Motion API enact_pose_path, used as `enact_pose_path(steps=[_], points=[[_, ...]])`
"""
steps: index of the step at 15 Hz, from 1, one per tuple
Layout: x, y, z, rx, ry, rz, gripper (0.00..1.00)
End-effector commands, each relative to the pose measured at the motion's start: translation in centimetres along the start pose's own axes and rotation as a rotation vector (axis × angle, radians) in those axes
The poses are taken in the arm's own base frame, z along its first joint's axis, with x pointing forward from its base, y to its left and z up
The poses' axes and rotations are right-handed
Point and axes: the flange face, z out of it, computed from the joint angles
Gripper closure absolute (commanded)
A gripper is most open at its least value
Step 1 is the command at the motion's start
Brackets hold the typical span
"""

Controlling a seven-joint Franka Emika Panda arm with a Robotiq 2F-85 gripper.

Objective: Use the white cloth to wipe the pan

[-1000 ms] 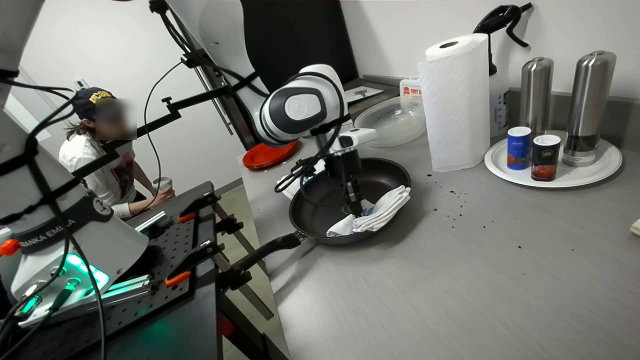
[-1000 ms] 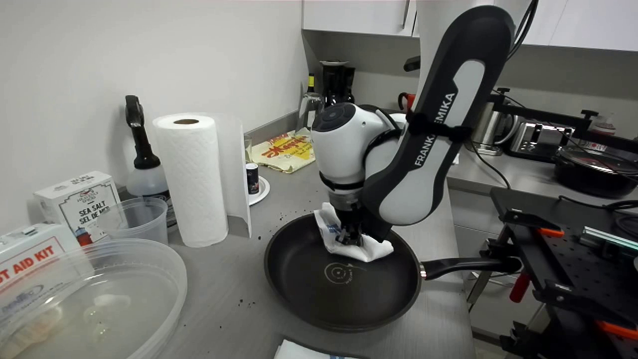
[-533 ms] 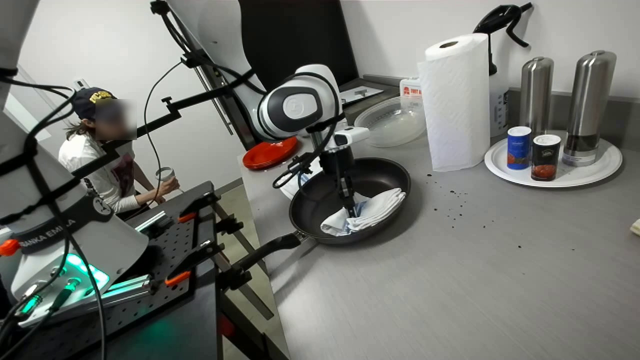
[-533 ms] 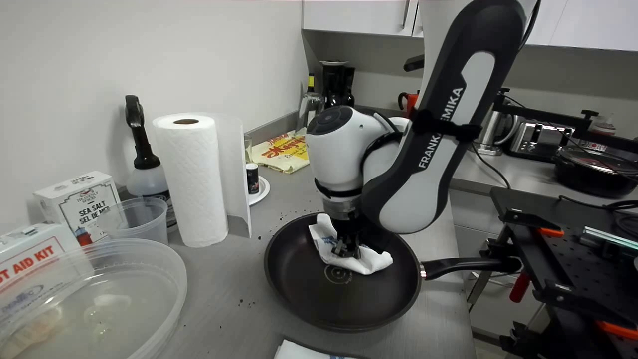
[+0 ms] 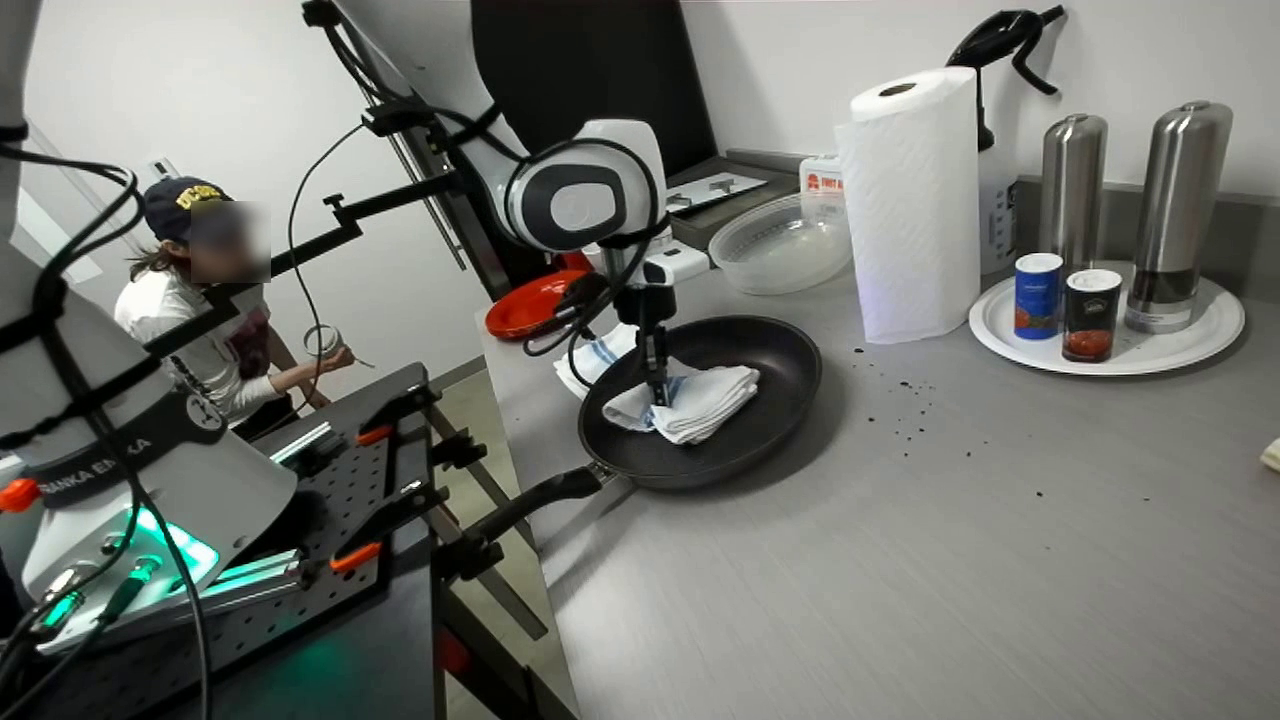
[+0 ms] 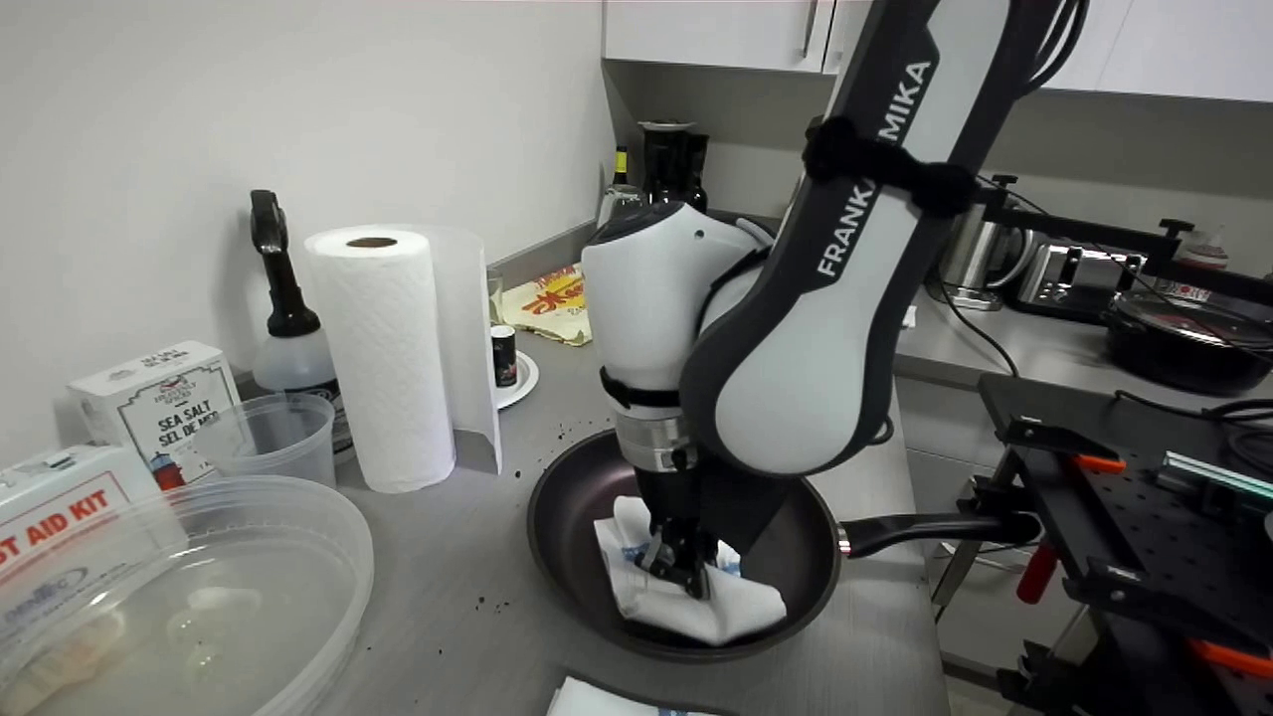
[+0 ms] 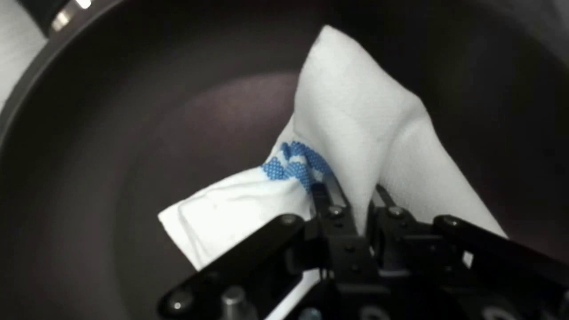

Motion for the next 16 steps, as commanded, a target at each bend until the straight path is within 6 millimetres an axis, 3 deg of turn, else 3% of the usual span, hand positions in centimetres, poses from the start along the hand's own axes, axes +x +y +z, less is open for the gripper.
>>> enact_pose_path(steps=[1, 8, 16], points=[[-0.6, -1.1, -1.5, 0.132, -0.119, 0.016, 0.97], [1.0, 0.7, -2.3, 0.285, -0.254, 0.071, 0.97], [3.6, 3.9, -5.9, 0.572, -0.527, 0.002, 0.97]])
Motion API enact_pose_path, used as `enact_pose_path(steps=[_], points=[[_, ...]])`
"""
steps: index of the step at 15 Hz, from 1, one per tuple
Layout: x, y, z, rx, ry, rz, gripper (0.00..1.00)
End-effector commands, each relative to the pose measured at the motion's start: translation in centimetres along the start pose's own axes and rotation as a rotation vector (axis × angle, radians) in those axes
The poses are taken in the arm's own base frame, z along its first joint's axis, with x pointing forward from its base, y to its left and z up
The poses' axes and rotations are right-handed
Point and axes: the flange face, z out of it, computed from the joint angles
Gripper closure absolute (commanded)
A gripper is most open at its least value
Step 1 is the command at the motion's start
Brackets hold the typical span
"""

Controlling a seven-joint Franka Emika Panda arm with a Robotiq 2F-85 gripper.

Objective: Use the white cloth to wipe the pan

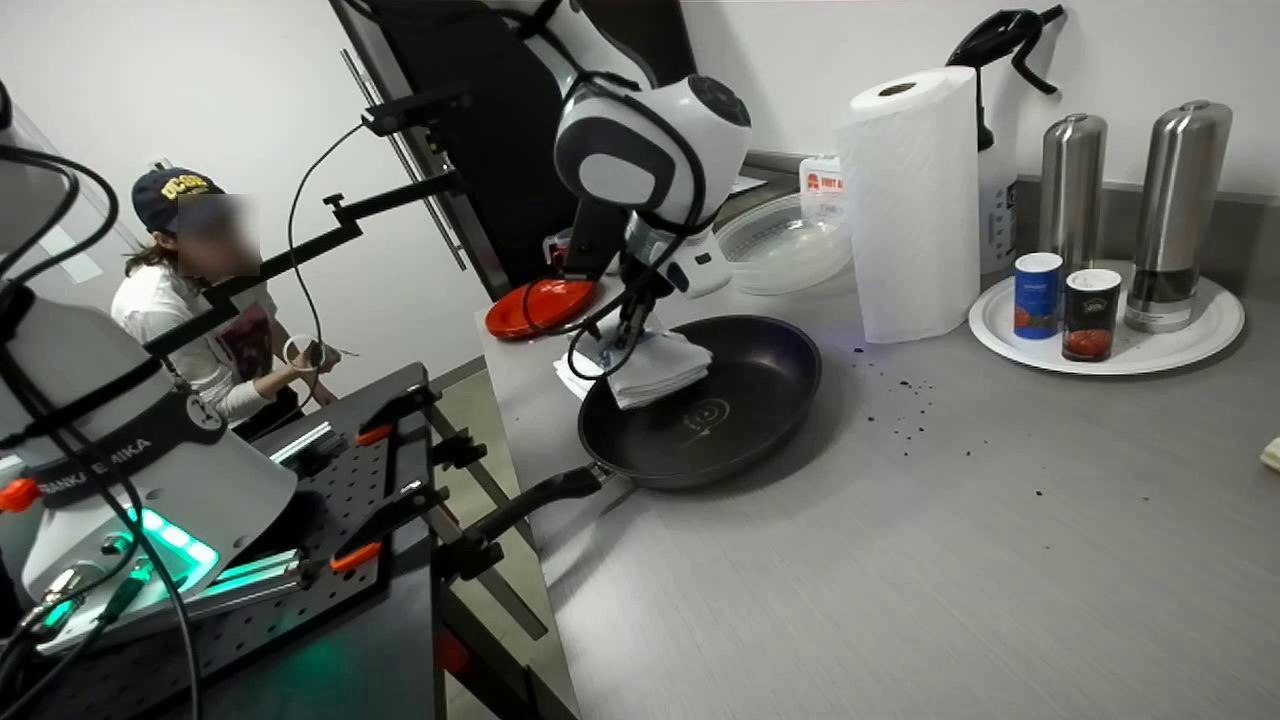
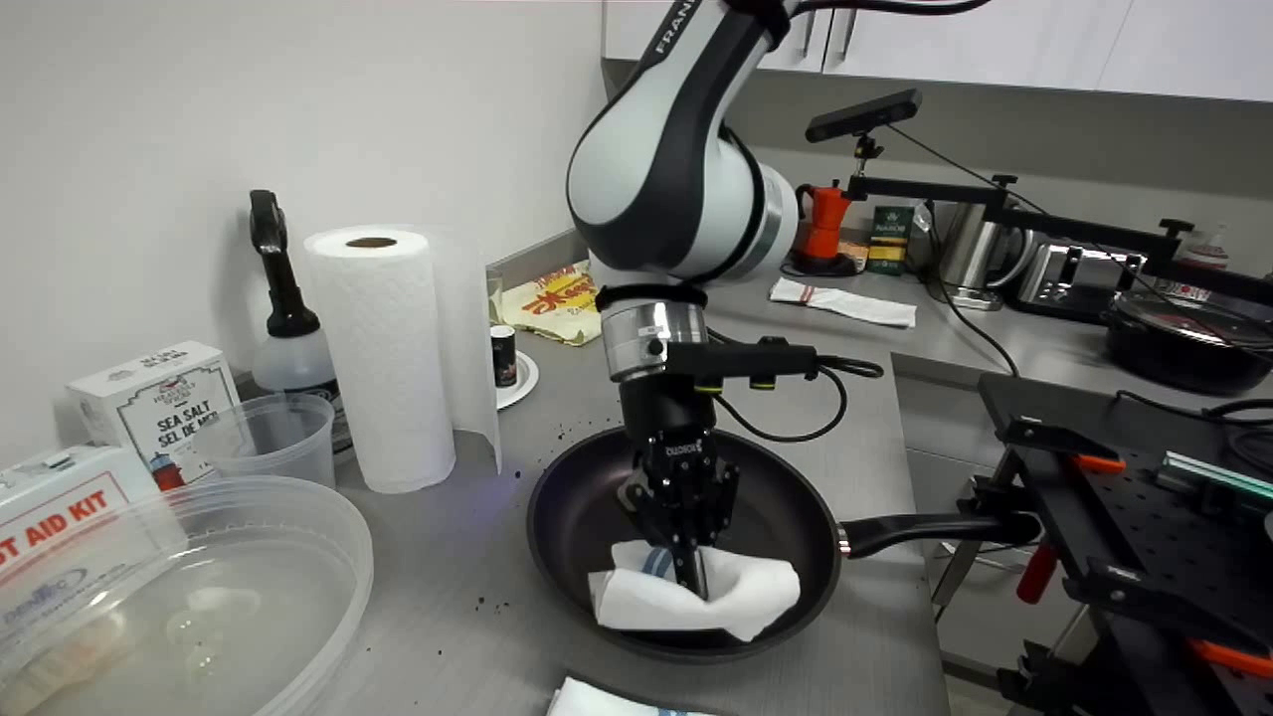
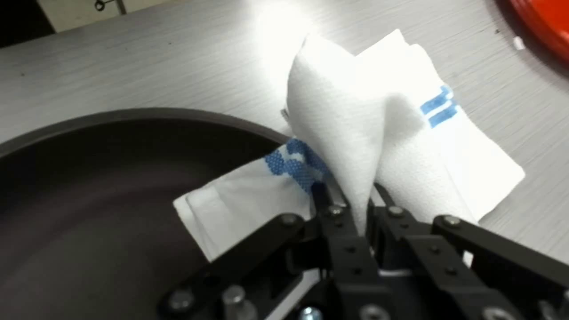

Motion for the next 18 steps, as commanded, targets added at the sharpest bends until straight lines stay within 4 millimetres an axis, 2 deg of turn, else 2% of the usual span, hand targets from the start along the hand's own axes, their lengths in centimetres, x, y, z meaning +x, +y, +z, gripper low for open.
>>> enact_pose_path(steps=[1, 3, 7, 14, 16, 18], points=[[0.0, 0.2, -3.4, 0.081, -0.071, -0.044, 0.97], [0.6, 1.8, -5.3, 0.007, -0.057, -0.061, 0.97], [0.9, 5.9, -10.5, -0.141, 0.022, -0.068, 0.97], [1.0, 13.3, -23.6, -0.173, 0.213, -0.022, 0.97], [1.7, 16.2, -26.7, -0.173, 0.292, 0.037, 0.97], [2.4, 19.2, -28.8, -0.143, 0.349, 0.093, 0.97]])
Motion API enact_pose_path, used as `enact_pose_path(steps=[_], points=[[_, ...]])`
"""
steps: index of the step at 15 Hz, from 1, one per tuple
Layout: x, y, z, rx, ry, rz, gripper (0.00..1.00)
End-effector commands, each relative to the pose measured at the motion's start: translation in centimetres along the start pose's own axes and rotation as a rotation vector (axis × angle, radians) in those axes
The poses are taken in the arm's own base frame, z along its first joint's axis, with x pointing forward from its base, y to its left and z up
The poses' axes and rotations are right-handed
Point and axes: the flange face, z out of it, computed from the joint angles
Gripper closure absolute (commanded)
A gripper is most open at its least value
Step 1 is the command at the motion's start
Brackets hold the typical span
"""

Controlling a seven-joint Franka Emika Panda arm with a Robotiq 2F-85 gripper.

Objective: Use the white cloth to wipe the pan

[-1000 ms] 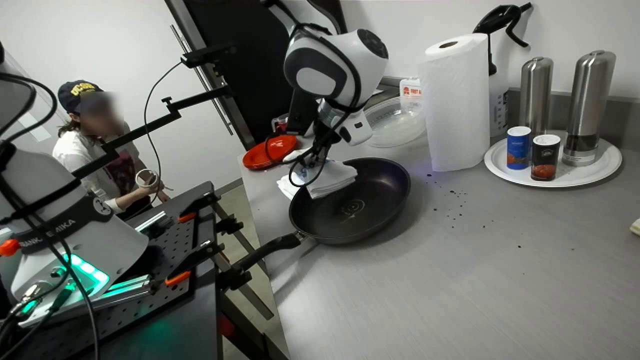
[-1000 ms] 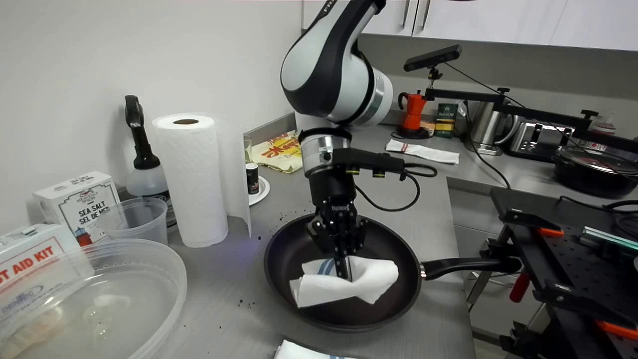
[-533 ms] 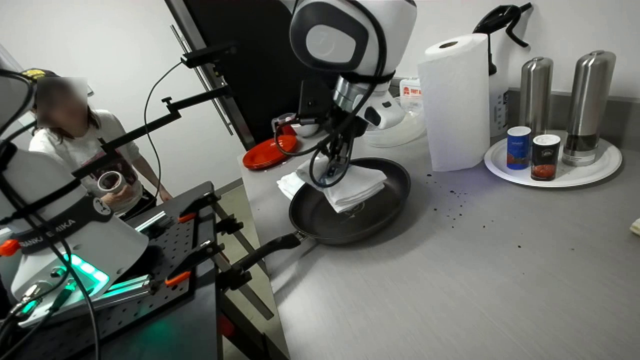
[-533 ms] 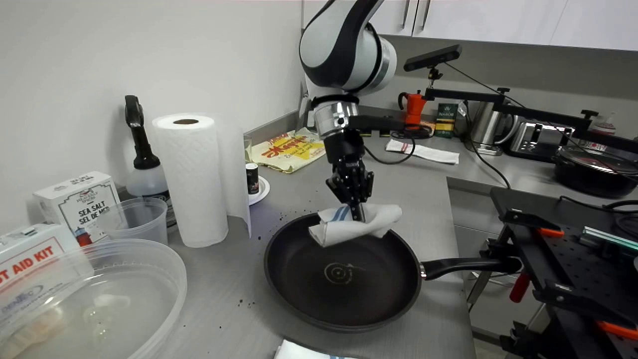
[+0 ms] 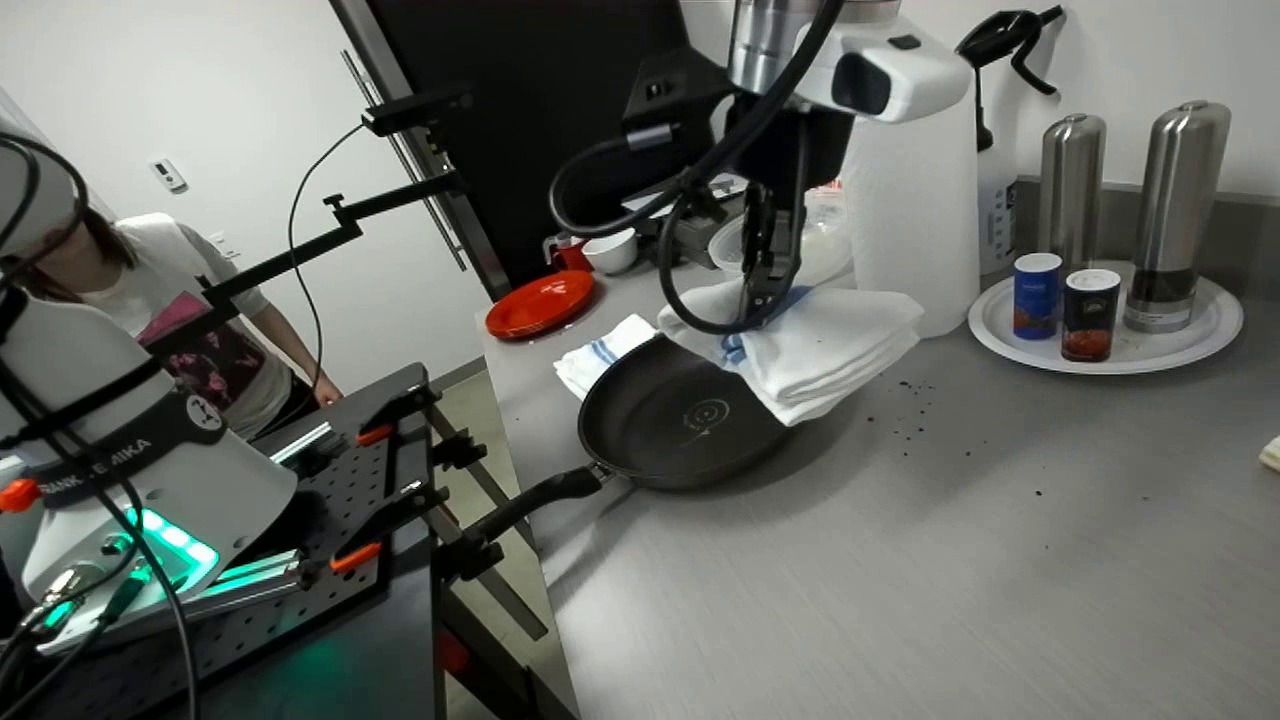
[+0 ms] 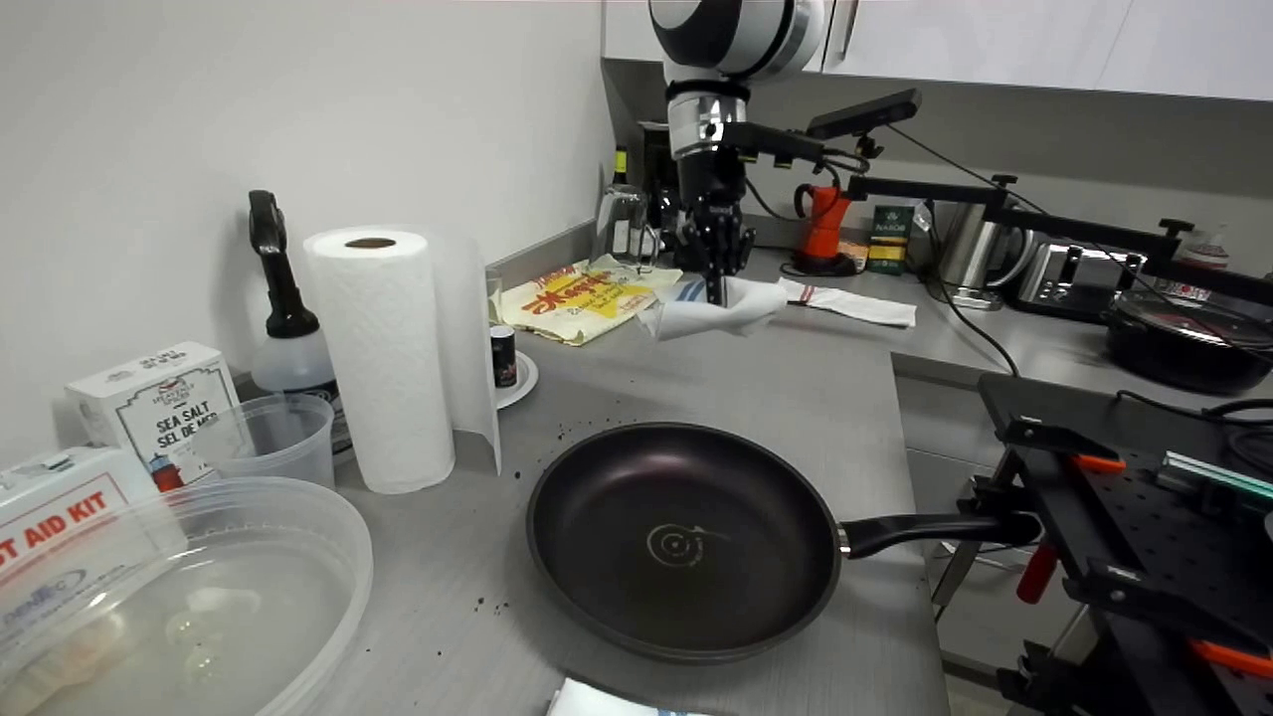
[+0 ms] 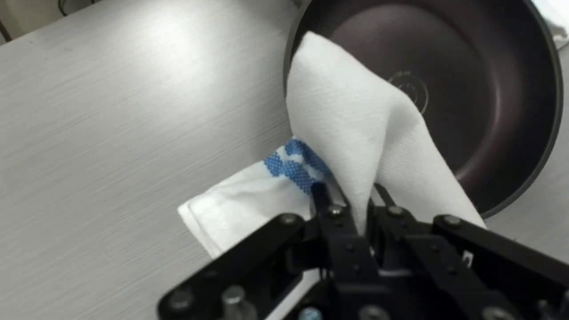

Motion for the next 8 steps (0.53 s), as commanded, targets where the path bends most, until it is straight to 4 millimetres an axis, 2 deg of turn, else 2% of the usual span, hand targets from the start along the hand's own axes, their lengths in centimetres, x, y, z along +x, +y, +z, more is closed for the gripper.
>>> enact_pose_path(steps=[1, 4, 6, 8], points=[[2.3, 4.8, -2.3, 0.009, 0.083, 0.085, 0.97], [4.0, 8.5, -2.1, 0.006, 0.181, 0.185, 0.97], [4.9, 9.6, -1.2, -0.014, 0.254, 0.235, 0.97], [5.7, 9.9, 0.3, -0.034, 0.296, 0.264, 0.97]])
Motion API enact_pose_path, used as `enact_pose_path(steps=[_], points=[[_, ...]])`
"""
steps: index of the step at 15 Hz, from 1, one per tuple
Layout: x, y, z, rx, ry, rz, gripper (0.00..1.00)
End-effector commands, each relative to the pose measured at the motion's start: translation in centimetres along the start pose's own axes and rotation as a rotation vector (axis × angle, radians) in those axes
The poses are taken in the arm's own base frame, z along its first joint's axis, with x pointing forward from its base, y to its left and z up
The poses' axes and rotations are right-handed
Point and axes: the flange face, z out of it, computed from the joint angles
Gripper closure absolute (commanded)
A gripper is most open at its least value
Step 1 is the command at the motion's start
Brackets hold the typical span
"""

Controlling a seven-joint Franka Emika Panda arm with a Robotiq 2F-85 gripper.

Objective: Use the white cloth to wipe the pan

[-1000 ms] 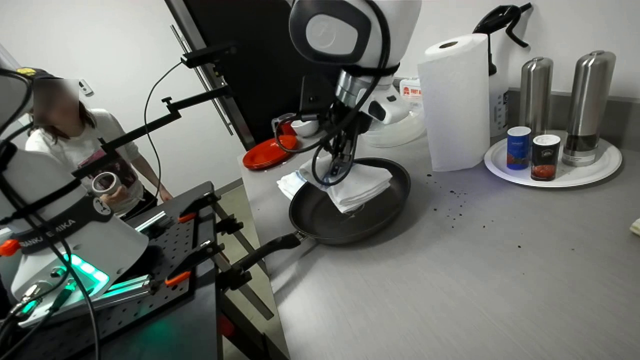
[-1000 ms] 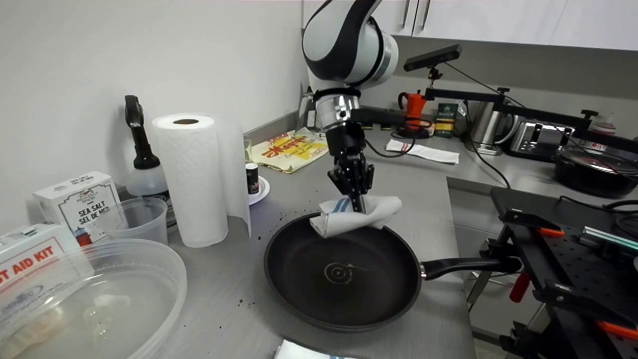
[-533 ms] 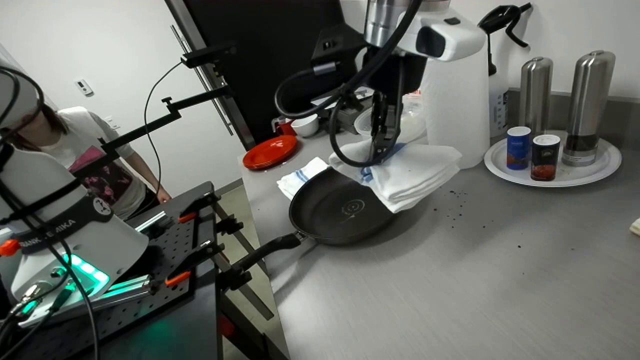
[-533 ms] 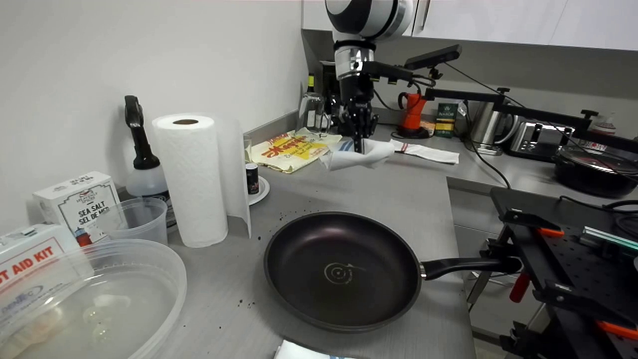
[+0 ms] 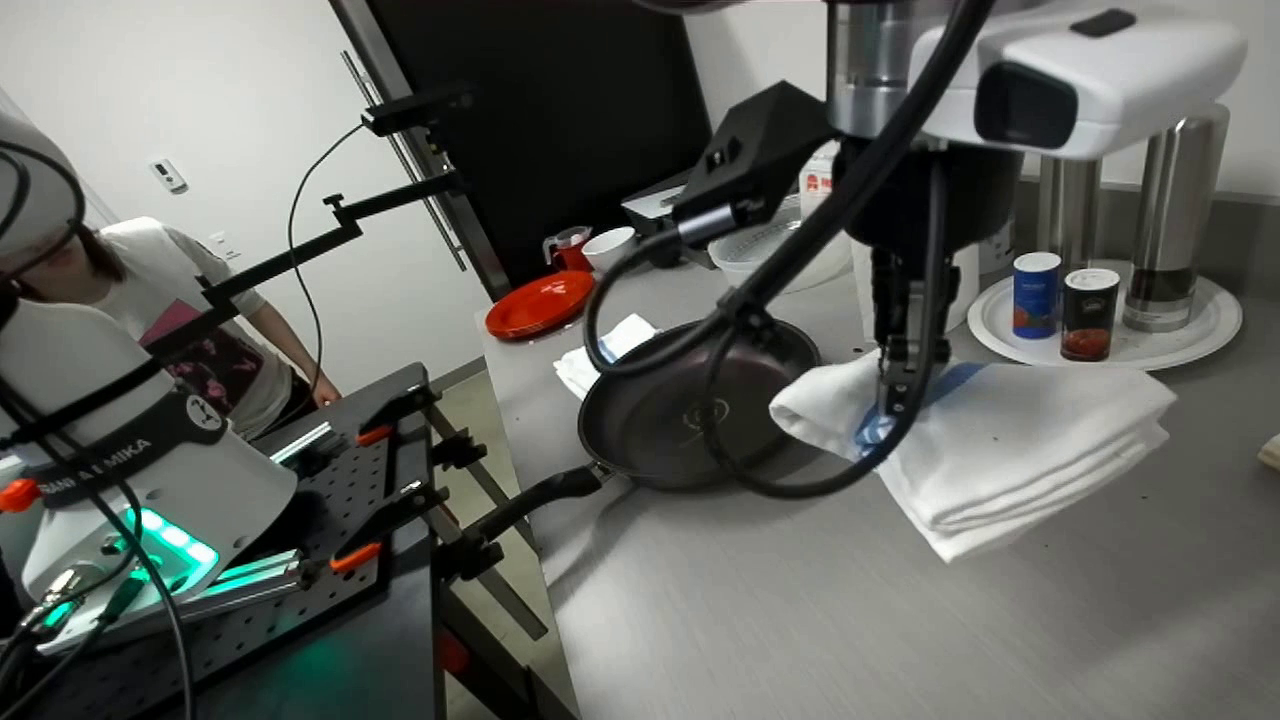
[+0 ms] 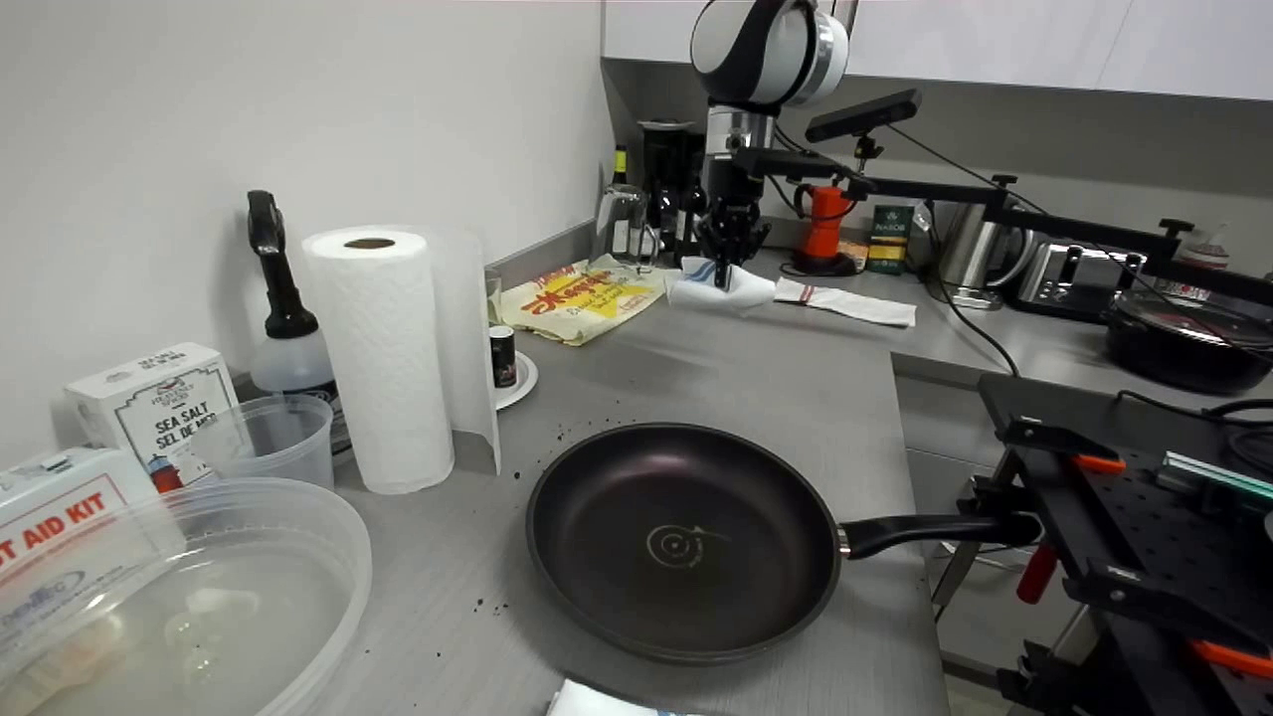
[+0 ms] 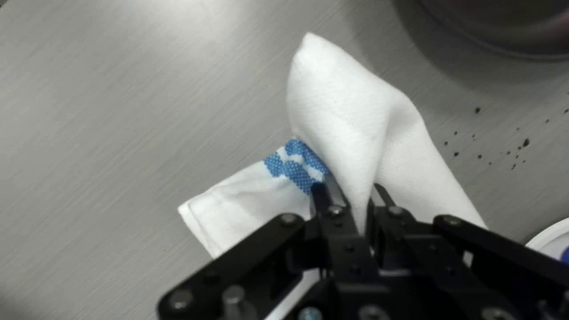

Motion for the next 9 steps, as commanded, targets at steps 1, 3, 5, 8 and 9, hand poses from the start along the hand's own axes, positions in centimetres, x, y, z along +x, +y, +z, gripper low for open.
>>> enact_pose_path(steps=[1, 3, 5, 8, 9], points=[[1.2, -0.6, 2.7, -0.029, 0.073, 0.065, 0.97], [1.3, -0.8, 4.5, -0.044, 0.084, 0.093, 0.97], [1.2, -1.0, 6.5, -0.057, 0.086, 0.117, 0.97], [1.1, -1.3, 9.0, -0.071, 0.076, 0.140, 0.97], [1.0, -1.4, 9.8, -0.077, 0.071, 0.146, 0.97]])
